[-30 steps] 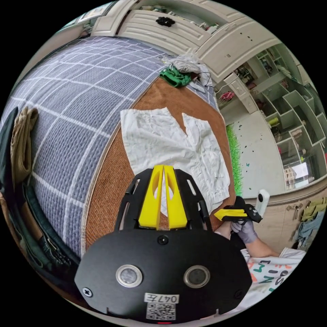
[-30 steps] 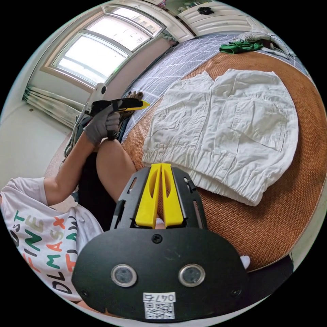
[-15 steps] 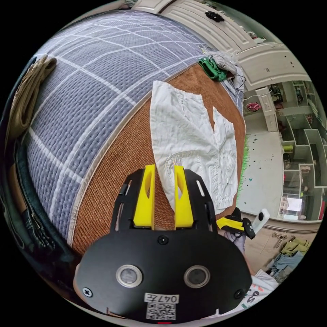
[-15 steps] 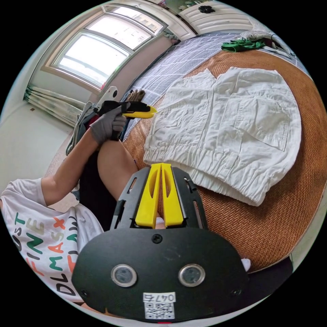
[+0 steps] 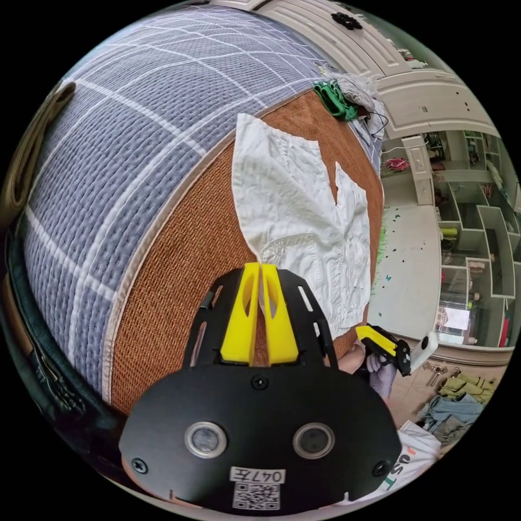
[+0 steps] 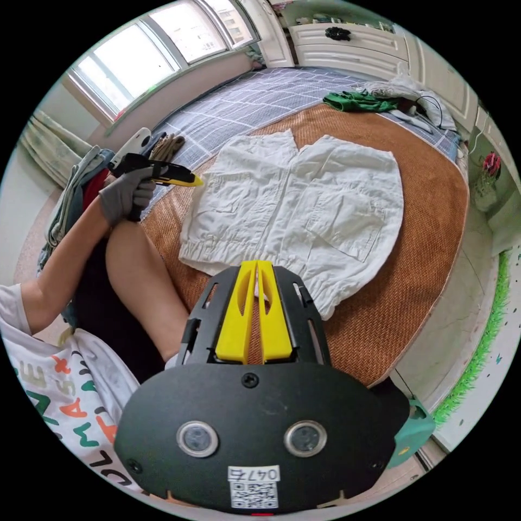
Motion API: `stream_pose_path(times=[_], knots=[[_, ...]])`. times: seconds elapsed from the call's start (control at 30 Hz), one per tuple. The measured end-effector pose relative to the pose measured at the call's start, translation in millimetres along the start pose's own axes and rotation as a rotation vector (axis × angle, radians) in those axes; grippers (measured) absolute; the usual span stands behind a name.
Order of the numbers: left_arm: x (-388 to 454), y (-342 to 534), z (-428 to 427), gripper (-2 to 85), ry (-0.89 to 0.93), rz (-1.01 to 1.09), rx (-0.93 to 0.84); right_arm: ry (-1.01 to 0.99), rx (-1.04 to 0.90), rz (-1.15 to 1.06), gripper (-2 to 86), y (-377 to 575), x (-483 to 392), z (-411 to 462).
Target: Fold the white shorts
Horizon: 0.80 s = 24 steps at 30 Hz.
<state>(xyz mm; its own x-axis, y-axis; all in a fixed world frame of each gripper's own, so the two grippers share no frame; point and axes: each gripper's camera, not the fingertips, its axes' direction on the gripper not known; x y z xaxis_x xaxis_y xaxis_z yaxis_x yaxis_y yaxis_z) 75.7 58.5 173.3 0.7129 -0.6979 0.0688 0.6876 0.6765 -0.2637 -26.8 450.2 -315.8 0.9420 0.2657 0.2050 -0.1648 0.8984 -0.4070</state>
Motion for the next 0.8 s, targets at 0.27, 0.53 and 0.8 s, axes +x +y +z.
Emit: stream_pose_path(times=[0.27,0.53,0.8], knots=[[-7.4,2.1,10.1,-1.0,0.051,-0.023,0.026,0.072,-0.208,-0.094,-1.2,-80.5,-45.9,9.4],[-31.6,5.3,8.8,-1.0,0.109,-0.084,0.071,0.061,-0.170,-0.154,-1.2,-114.4,-85.2,-23.1],[-29.9,4.2,16.9,-1.0,0.155,-0.060,0.070,0.063,-0.162,-0.162,-1.2,-145.6,-91.7,-57.7]])
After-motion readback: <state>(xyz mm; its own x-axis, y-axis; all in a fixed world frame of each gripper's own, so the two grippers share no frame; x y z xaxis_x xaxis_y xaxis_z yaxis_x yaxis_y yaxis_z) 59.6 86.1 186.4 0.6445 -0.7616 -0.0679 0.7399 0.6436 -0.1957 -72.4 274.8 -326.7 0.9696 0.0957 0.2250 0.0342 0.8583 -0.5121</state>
